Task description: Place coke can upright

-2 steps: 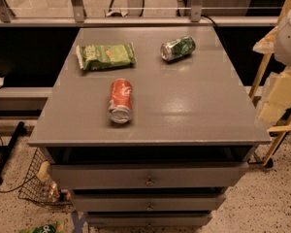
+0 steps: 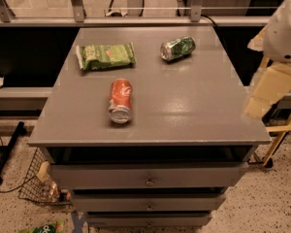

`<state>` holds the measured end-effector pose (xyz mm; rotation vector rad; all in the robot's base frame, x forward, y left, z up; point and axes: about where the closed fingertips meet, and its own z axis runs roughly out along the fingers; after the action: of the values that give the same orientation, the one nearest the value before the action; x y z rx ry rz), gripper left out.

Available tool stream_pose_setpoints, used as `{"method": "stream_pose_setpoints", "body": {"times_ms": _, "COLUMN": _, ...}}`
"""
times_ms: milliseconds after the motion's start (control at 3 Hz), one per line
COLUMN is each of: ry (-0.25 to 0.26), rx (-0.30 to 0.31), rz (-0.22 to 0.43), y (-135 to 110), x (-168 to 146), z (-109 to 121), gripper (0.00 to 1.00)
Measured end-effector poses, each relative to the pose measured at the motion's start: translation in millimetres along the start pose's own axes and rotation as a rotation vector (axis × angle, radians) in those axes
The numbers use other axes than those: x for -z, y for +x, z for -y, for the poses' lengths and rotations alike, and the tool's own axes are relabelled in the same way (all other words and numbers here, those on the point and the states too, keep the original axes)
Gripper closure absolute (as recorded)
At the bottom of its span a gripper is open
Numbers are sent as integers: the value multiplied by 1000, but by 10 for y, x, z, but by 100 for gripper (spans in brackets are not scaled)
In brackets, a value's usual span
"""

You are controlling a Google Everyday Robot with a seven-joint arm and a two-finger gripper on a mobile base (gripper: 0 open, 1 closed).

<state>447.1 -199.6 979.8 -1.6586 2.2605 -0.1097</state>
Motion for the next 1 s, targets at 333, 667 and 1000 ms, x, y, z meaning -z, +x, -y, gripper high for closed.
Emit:
{"method": "stream_pose_setpoints", "body": {"times_ms": 333, "ry": 9, "rx": -104, "rz": 24, "y": -381, "x": -105, "z": 24, "gripper": 0}}
{"method": "stream_pose_setpoints", "body": {"times_ms": 667, "ry": -40, "rx": -211, "rz": 36, "y": -728, "x": -349, "z": 49, "gripper": 0}}
{"method": "stream_pose_setpoints", "body": {"times_ms": 1000, "ry": -39, "rx": -300, "rz": 38, "y": -748, "x": -345, "z": 49, "gripper": 0}}
